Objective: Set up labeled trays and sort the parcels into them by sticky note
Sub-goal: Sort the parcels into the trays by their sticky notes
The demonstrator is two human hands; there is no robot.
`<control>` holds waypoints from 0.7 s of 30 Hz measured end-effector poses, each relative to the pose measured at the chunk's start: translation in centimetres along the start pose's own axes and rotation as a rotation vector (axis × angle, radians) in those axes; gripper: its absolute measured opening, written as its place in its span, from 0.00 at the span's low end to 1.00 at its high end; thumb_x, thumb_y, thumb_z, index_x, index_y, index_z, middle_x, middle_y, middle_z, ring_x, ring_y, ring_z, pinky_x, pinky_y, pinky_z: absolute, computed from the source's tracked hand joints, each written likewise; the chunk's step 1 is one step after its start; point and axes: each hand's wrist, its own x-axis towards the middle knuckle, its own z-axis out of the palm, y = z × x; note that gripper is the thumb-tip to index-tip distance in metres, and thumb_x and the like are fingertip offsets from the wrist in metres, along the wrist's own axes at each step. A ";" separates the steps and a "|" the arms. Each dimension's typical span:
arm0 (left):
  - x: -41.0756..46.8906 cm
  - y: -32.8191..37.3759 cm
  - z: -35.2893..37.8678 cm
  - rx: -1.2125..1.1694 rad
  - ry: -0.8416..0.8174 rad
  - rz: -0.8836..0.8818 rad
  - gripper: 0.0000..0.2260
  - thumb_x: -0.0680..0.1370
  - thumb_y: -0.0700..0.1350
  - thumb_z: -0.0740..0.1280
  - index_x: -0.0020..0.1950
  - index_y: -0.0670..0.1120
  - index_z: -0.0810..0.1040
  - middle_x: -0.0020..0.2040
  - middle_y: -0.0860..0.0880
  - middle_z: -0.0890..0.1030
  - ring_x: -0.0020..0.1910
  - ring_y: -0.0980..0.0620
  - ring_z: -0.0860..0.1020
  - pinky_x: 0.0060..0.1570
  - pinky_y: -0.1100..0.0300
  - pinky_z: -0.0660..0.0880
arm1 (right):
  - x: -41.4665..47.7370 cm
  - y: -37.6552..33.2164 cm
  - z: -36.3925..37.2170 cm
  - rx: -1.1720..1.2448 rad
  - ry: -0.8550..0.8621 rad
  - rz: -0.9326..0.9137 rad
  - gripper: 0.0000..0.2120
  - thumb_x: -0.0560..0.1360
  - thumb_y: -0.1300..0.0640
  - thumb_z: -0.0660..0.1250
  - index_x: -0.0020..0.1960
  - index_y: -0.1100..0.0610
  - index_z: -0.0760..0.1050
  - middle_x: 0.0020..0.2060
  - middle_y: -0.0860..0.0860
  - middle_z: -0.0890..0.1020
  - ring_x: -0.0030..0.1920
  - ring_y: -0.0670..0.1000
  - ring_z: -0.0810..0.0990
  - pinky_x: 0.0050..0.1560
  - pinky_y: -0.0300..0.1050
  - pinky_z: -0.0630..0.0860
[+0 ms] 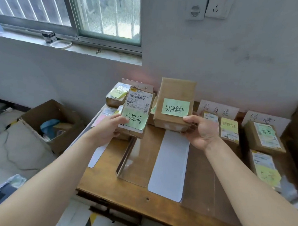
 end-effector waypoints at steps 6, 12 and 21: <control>-0.5 -0.8 -1.4 -0.018 0.001 -0.037 0.10 0.78 0.42 0.62 0.58 0.49 0.76 0.55 0.46 0.82 0.62 0.42 0.75 0.66 0.46 0.65 | 0.2 0.8 1.4 -0.081 0.005 0.010 0.15 0.71 0.69 0.61 0.54 0.59 0.78 0.41 0.52 0.85 0.44 0.52 0.77 0.46 0.44 0.71; -3.0 -2.5 -4.2 0.030 0.203 -0.102 0.07 0.79 0.42 0.62 0.56 0.45 0.75 0.54 0.47 0.80 0.50 0.49 0.76 0.45 0.59 0.71 | 0.9 2.0 3.5 -0.159 -0.023 0.093 0.10 0.72 0.66 0.61 0.47 0.57 0.79 0.42 0.52 0.82 0.40 0.50 0.74 0.44 0.42 0.70; -5.6 -6.5 -11.8 0.037 0.298 -0.356 0.11 0.77 0.45 0.65 0.59 0.45 0.71 0.56 0.46 0.79 0.48 0.51 0.78 0.57 0.53 0.71 | 1.0 4.9 9.0 -0.202 -0.096 0.148 0.11 0.72 0.66 0.61 0.51 0.58 0.78 0.43 0.51 0.82 0.40 0.48 0.76 0.38 0.42 0.74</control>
